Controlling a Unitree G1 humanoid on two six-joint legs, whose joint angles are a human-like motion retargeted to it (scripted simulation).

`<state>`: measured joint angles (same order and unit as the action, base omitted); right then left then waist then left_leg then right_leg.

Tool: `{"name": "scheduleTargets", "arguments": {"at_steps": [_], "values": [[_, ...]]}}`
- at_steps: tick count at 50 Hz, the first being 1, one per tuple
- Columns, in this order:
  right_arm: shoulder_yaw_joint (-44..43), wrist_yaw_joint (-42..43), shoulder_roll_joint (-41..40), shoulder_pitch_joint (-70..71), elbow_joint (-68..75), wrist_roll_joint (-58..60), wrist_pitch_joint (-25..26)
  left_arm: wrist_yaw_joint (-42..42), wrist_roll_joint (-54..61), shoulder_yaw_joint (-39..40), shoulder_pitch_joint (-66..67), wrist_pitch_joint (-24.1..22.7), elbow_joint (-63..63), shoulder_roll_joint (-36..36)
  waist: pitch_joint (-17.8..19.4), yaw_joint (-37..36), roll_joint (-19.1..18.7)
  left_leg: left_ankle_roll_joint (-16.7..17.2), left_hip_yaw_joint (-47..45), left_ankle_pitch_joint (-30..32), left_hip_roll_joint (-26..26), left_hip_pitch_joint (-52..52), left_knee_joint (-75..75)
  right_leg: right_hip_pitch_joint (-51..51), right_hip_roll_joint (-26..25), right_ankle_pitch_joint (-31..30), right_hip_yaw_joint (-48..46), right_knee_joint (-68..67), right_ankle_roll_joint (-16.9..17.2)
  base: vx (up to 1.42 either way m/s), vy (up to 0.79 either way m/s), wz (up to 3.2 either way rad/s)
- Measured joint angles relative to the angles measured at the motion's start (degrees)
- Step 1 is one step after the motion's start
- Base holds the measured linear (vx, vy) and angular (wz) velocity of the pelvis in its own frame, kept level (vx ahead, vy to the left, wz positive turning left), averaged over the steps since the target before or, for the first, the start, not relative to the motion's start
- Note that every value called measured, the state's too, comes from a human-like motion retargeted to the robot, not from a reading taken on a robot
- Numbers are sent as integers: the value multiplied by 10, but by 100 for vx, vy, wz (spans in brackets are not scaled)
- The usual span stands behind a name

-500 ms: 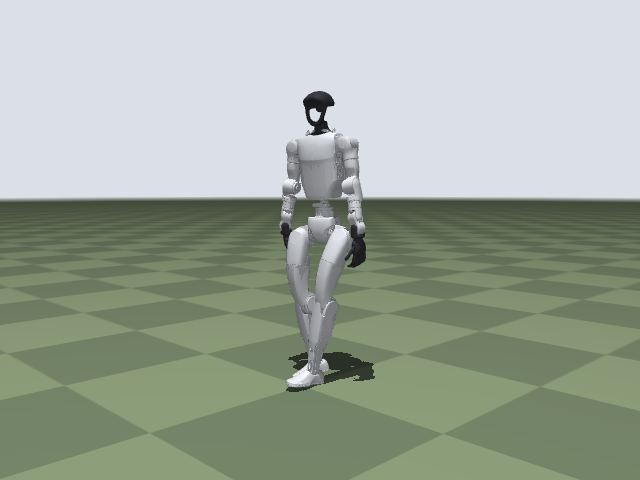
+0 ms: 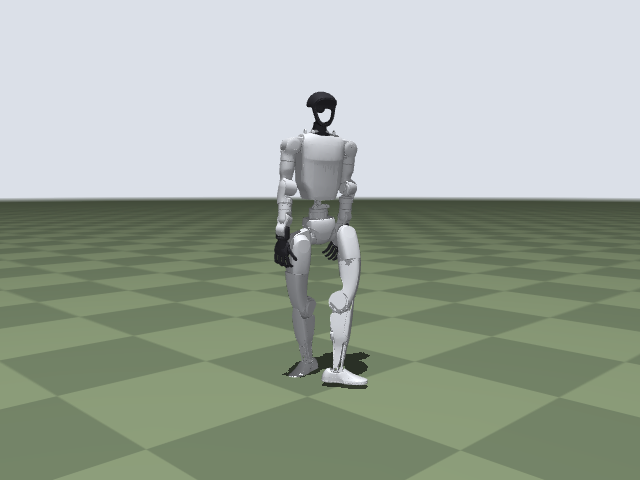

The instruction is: In place motions

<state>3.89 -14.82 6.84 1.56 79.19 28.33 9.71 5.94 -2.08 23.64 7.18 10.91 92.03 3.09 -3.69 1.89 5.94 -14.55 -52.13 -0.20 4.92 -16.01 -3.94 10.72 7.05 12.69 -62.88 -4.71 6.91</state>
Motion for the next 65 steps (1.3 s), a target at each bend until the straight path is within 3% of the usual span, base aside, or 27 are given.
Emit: {"name": "scheduleTargets", "arguments": {"at_steps": [7,16,22,25,26,30,32,35,42,45,47,48,50,53,59,65], "values": [[18,-9,-33,33,-8,-67,4,25,41,67,7,1,11,-26,5,-34,23,12,13,-37,13,-1,-10,15,6,12,-4,-6,6,-12,12,5],[57,-51,-49,23,-53,-29,-24,30,-21,11,-27,-2,-41,15,-1,-57,54,43,47,-90,25,3,-41,45,3,14,-34,3,25,0,16,25],[61,-63,-32,7,-41,51,-24,37,-26,-25,-73,-2,-73,35,-17,-37,34,53,94,-116,21,15,-41,64,-3,-51,-3,-43,-14,13,18,73],[46,-57,-21,-5,-27,67,-27,38,-22,-46,-104,-4,-80,33,-21,-6,-14,53,127,-120,-12,24,-46,52,-14,-99,47,-119,-83,15,21,149],[38,-48,-17,-8,-20,59,-24,40,-18,-56,-117,-7,-83,32,-17,11,-32,51,147,-121,-24,25,-50,37,-12,-102,77,-163,-87,9,12,195],[-2,-20,-12,-10,11,8,-6,59,-21,-102,-162,-11,-94,36,-6,79,-74,37,223,-113,-32,22,-48,-83,-21,-87,258,-315,-54,8,16,200],[-22,-14,-12,-13,19,-27,-3,66,-38,-123,-177,-14,-99,39,-2,87,-84,33,238,-108,-35,22,-43,-112,-30,-83,291,-328,-62,3,10,117],[-45,-15,-12,-14,23,-78,-1,71,-61,-163,-198,-16,-103,46,8,93,-92,27,258,-101,-36,26,-34,-152,-39,-77,332,-318,-75,2,7,93],[-36,-16,-21,-11,5,-74,-2,77,-112,-215,-204,-15,-90,56,15,124,-79,22,291,-83,-5,47,-5,-228,-67,-59,457,-199,-50,9,3,93],[-19,-16,-25,-10,-5,-50,-3,82,-122,-218,-190,-14,-73,54,19,134,-62,21,304,-82,19,67,1,-223,-60,-54,462,-106,-35,17,0,118],[-14,-21,-29,-9,-9,-32,-1,86,-128,-215,-185,-14,-50,55,29,184,-54,19,363,-77,40,84,-2,-208,-47,-80,387,-50,-29,21,-6,274],[-9,-23,-31,-8,-9,-24,0,88,-131,-210,-182,-14,-36,56,33,210,-52,19,391,-75,48,94,-4,-196,-43,-116,338,-24,-48,25,-11,250],[4,-24,-32,-10,-7,-7,3,86,-138,-200,-169,-9,-14,57,24,215,-45,23,406,-74,56,103,-4,-167,-26,-101,260,-6,-38,24,-12,58],[17,-29,-34,-7,-9,21,11,62,-152,-172,-146,0,10,51,8,121,-27,32,339,-82,50,111,5,-162,-39,-90,340,-7,-29,24,-8,-144],[32,5,-38,2,-41,44,7,54,-121,-123,-82,-8,16,44,-1,115,-31,39,347,-90,49,128,8,-139,-59,-94,328,21,-36,22,-5,8],[9,-6,-47,3,-52,-10,-5,39,-123,-98,-50,-3,18,34,-14,106,-29,52,350,-97,48,131,0,-134,-58,-89,330,21,-40,18,-3,12]]}}
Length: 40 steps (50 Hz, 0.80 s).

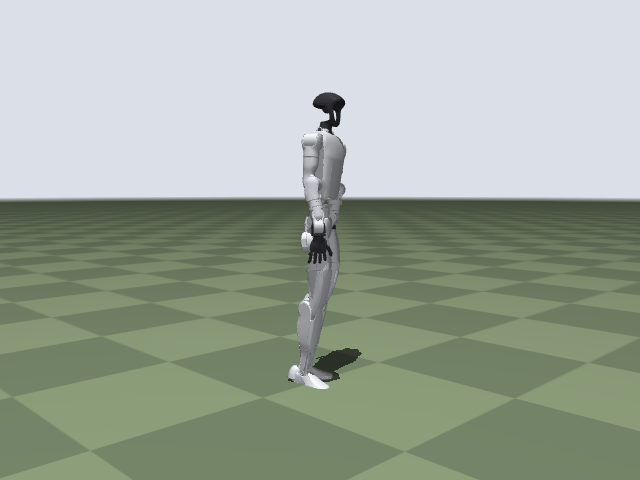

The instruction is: In place motions

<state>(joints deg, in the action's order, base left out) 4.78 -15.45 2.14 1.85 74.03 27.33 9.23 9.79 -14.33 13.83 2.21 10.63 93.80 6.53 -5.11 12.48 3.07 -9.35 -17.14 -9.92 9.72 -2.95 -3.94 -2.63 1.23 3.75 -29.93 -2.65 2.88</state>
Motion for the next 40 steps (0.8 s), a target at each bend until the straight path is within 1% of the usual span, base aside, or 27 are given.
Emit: {"name": "scheduleTargets", "arguments": {"at_steps": [5,8,10,12,13,15,17,18,20,22,23,25,27,30,32,33,35,38,40], "values": [[-15,-6,0,6,10,-24,3,0,18,13,1,-4,-22,-18,-4,-9,4,20,-10,-9,-8,-9,-35,-4,9,0,15,-15,-1,14,0,-10],[-16,-6,4,4,13,-20,3,-9,30,10,-6,-8,-34,-24,-4,-11,10,28,-12,-2,-9,-22,-71,-6,19,1,24,-22,1,11,1,-19],[-18,-7,7,1,15,-13,2,-18,34,2,-14,-10,-40,-27,-5,-17,16,26,-5,-3,-5,-36,-102,-10,29,0,36,-28,2,7,4,-48],[-20,-8,11,-2,18,-5,2,-28,35,-9,-23,-12,-45,-30,-5,-25,24,7,14,-11,5,-50,-131,-17,41,-1,54,-36,3,6,7,-77],[-21,-8,13,-3,19,-1,2,-33,36,-15,-28,-14,-47,-32,-4,-31,26,-3,32,-16,10,-54,-138,-20,44,-3,65,-40,3,7,9,-118],[-19,-8,17,-6,23,8,3,-42,40,-26,-36,-17,-51,-35,5,-47,29,-27,104,-19,30,-56,-137,-22,43,-9,99,-44,0,6,9,-165],[-19,-7,19,-6,24,15,5,-45,41,-31,-40,-19,-52,-37,13,-59,27,-39,175,-8,49,-51,-126,-24,38,-14,131,-47,-1,6,9,-174],[-18,-6,20,-6,24,18,6,-44,41,-33,-41,-21,-53,-38,16,-65,25,-41,221,3,60,-48,-119,-28,34,-18,152,-49,-2,7,10,-194],[-17,-7,21,-7,21,25,6,-41,43,-36,-40,-25,-55,-40,15,-62,16,-17,273,9,61,-47,-108,-44,28,-27,187,-57,-1,5,12,-204],[-12,-11,21,-4,11,29,4,-41,47,-37,-33,-34,-56,-40,8,-34,10,-42,148,-21,33,-45,-99,-65,32,-41,211,-63,4,4,16,-178],[-9,-13,20,-2,6,29,4,-42,49,-39,-31,-37,-55,-38,7,-15,3,-46,119,-30,23,-41,-94,-72,30,-47,211,-64,3,3,16,-172],[-3,-14,17,3,-10,25,4,-35,49,-46,-26,-41,-46,-31,9,20,-15,-40,100,-37,10,-40,-75,-91,8,-60,241,-62,-8,-1,15,-231],[1,-12,14,7,-21,13,-2,-18,35,-55,-23,-36,-36,-19,13,52,-28,-37,45,-46,-7,-34,-61,-109,-6,-67,268,-63,-14,8,13,-254],[0,-18,15,14,-22,-6,-15,10,-4,-57,-18,-14,-20,-2,15,79,-46,-31,-24,-62,-23,-26,-34,-137,-33,-62,301,-64,-29,10,11,-297],[-5,-25,21,18,-18,-10,-12,23,-17,-46,-14,2,-10,3,14,92,-60,-23,-83,-71,-38,-21,-18,-155,-42,-50,287,-65,-42,11,8,-315],[-8,-26,25,20,-15,-9,-8,29,-16,-39,-11,8,-6,5,15,98,-68,-18,-110,-76,-46,-19,-12,-161,-40,-42,266,-65,-49,16,6,-312],[-16,-18,33,25,-8,-10,-1,39,-4,-28,-8,16,-3,8,18,107,-80,-7,-159,-87,-62,-19,-5,-168,-23,-21,196,-67,-60,15,7,-323],[-32,7,46,30,7,-33,-2,36,15,-16,-8,21,-12,13,25,102,-92,12,-241,-103,-82,-16,1,-162,8,16,53,-78,-76,24,4,-339],[-45,18,56,32,19,-54,-2,28,18,-14,-10,20,-22,17,27,93,-99,24,-297,-113,-93,-12,5,-149,26,41,-43,-90,-80,25,1,-311]]}}
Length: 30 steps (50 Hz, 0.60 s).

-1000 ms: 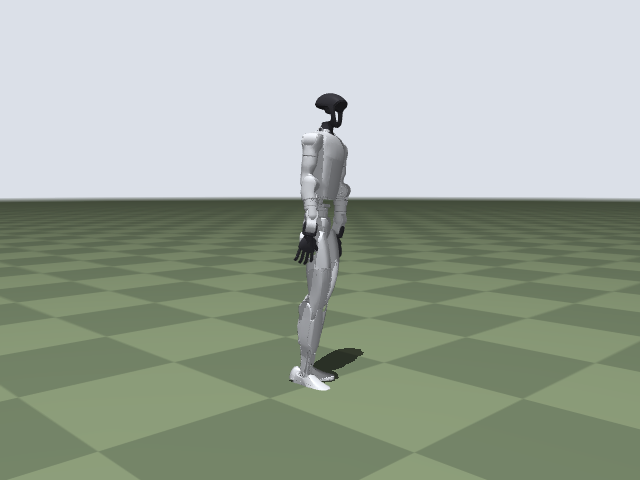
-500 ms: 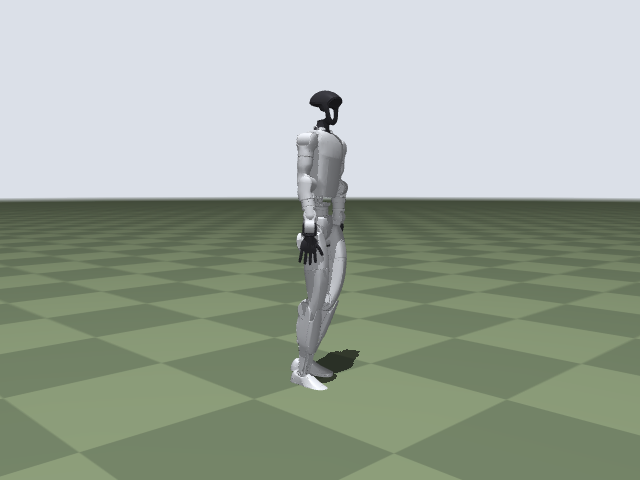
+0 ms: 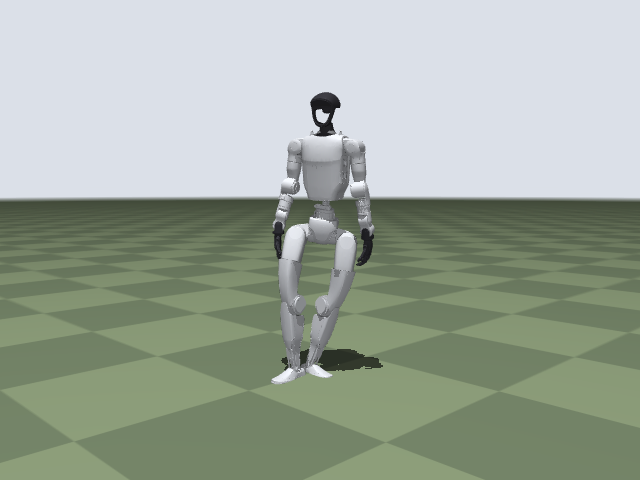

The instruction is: In place motions

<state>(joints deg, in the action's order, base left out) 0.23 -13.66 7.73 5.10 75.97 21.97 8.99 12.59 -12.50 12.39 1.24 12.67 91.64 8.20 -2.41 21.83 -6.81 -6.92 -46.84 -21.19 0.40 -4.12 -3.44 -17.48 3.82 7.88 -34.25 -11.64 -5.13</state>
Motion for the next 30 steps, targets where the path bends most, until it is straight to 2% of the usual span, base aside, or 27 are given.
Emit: {"name": "scheduleTargets", "arguments": {"at_steps": [4,6,8,12,13,16,22,30], "values": [[-38,24,16,-6,27,-25,10,-13,-9,-17,-10,0,-22,10,-3,-18,-11,24,-88,-17,-14,8,2,43,27,30,-180,-21,13,38,-9,-278],[-59,39,24,-13,44,-37,15,-13,-18,-30,-19,0,-35,15,-5,-29,-20,36,-118,-23,-23,10,1,64,38,24,-256,-31,9,39,-11,-219],[-78,51,32,-21,63,-49,21,-13,-24,-43,-30,0,-47,17,-6,-36,-27,46,-138,-29,-31,11,-3,79,47,7,-291,-35,3,40,-12,-169],[-110,64,38,-36,105,-66,42,-7,-23,-58,-58,-4,-61,16,-11,-17,-33,57,-155,-37,-29,11,-8,82,48,-66,-297,-19,31,26,-6,-82],[-116,64,36,-41,113,-69,47,-7,-22,-56,-66,-4,-61,14,-12,-11,-37,59,-160,-37,-31,10,-8,72,42,-58,-269,-17,29,24,-8,-59],[-133,52,25,-58,128,-86,54,-5,-15,-59,-92,-3,-58,3,-15,4,-47,62,-166,-32,-38,7,-4,69,30,-57,-276,-2,22,22,-6,-35],[-156,23,-1,-88,127,-94,48,19,-5,-75,-123,-15,-77,-18,-14,40,-67,67,-165,-22,-52,13,0,69,9,-56,-254,14,32,23,-6,2],[-144,21,2,-70,103,-63,52,15,-27,-101,-97,-42,-104,-35,-46,-2,-78,98,-203,-9,-55,41,7,62,-6,-38,-201,2,41,33,-1,-83]]}}
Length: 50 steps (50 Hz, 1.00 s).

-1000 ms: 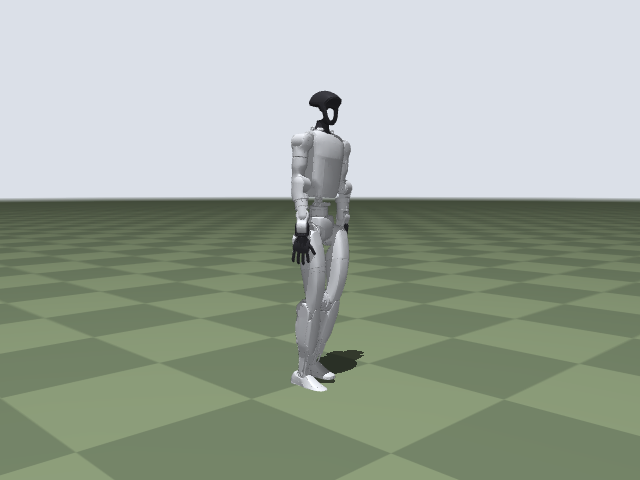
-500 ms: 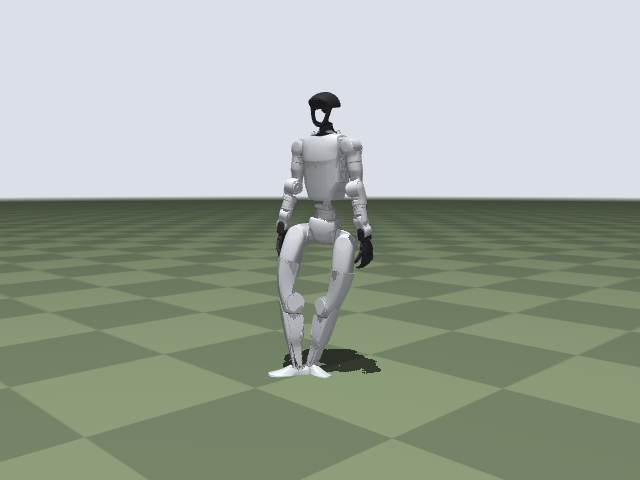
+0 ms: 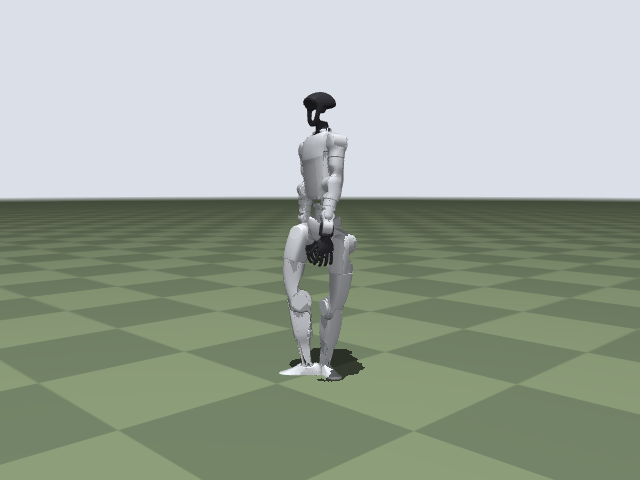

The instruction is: In place motions

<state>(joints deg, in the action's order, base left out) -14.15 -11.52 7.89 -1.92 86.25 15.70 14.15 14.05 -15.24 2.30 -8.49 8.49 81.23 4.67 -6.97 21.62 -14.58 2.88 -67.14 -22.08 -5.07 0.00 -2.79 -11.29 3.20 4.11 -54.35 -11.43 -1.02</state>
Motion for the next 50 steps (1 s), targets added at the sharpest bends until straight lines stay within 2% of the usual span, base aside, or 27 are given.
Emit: {"name": "scheduleTargets", "arguments": {"at_steps": [5,9,11,13,15,17,18,20,25,27,30,33,35,37,38,40,43,47,50], "values": [[22,-8,0,23,-55,33,-6,1,-26,21,19,7,50,-3,-10,7,-22,3,13,22,-8,14,2,-5,-9,17,21,-18,2,35,2,-58],[34,-16,-8,44,-87,28,-15,1,-38,46,42,20,84,0,-21,1,-11,-15,22,68,-12,32,-26,-1,-9,29,49,-16,3,33,2,-46],[40,-17,-15,55,-91,16,-20,-3,-36,60,57,24,86,2,-28,-7,15,-52,33,99,-13,35,-69,4,10,30,65,-11,4,28,2,-47],[48,-20,-21,65,-90,3,-23,-9,-26,73,74,23,79,5,-35,-18,53,-116,67,116,-11,27,-135,9,39,29,87,-7,5,34,-1,-80],[63,-30,-25,73,-85,-5,-26,-12,-11,83,97,21,69,9,-28,-55,96,-179,121,105,-38,23,-262,29,51,37,140,-8,4,46,-10,-180],[75,-40,-27,83,-80,1,-27,-13,6,86,112,20,62,10,-25,-84,110,-179,207,116,-65,-22,-368,35,42,32,168,3,-3,29,-4,-160],[82,-42,-27,87,-79,6,-26,-14,11,88,117,20,62,8,-23,-93,113,-179,255,123,-60,-47,-396,36,36,25,179,12,-6,15,9,-120],[105,-44,-24,100,-76,24,-27,-19,25,101,122,21,65,-4,-21,-102,120,-179,386,145,10,-117,-419,31,37,-6,196,39,-11,6,19,-108],[168,-41,-24,131,-71,67,-26,-19,52,131,120,13,66,-19,11,-125,133,-179,446,133,20,-162,-429,38,10,-29,255,72,-28,6,8,-150],[185,-46,-26,133,-76,84,-27,-19,51,131,117,11,64,-25,20,-139,141,-179,491,143,71,-190,-375,32,19,-44,272,83,-24,-8,35,-157],[197,-55,-27,122,-84,98,-30,-24,50,119,114,11,64,-32,32,-149,149,-179,574,193,157,-185,-222,27,40,-59,294,83,-16,1,46,-120],[196,-59,-27,110,-77,103,-31,-31,59,100,111,13,67,-31,52,-157,136,-174,662,261,180,-134,-73,47,14,-55,319,82,-19,12,14,-120],[195,-62,-27,97,-65,108,-29,-36,61,90,117,12,63,-28,47,-138,134,-179,676,269,176,-109,-19,60,0,-50,324,86,-25,22,-11,-40],[199,-63,-21,85,-46,124,-24,-29,54,91,128,12,52,-31,30,-93,118,-178,543,256,138,-88,-21,62,-3,-44,329,79,-18,28,10,5],[201,-59,-20,80,-40,131,-19,-22,47,95,130,14,46,-32,22,-85,110,-177,510,260,126,-88,-16,57,-8,-43,332,78,-19,15,12,-36],[192,-41,-20,71,-27,135,-12,-9,32,96,124,16,33,-30,16,-71,101,-179,538,260,127,-86,-4,53,-14,-39,333,75,-20,-1,5,-52],[169,-31,-8,56,9,107,-14,-10,16,80,110,8,0,-15,37,-88,115,-179,522,246,129,-54,0,75,-21,-35,360,72,-27,0,-3,-79],[152,-58,6,38,55,110,9,-9,7,66,111,6,-22,-7,13,-102,123,-179,506,236,133,-45,8,79,-18,-36,365,77,-18,15,-2,-38],[138,-45,4,31,61,132,26,-7,22,73,106,7,-18,-10,5,-103,126,-179,499,231,133,-40,13,80,-22,-34,368,80,-15,0,-3,-27]]}}
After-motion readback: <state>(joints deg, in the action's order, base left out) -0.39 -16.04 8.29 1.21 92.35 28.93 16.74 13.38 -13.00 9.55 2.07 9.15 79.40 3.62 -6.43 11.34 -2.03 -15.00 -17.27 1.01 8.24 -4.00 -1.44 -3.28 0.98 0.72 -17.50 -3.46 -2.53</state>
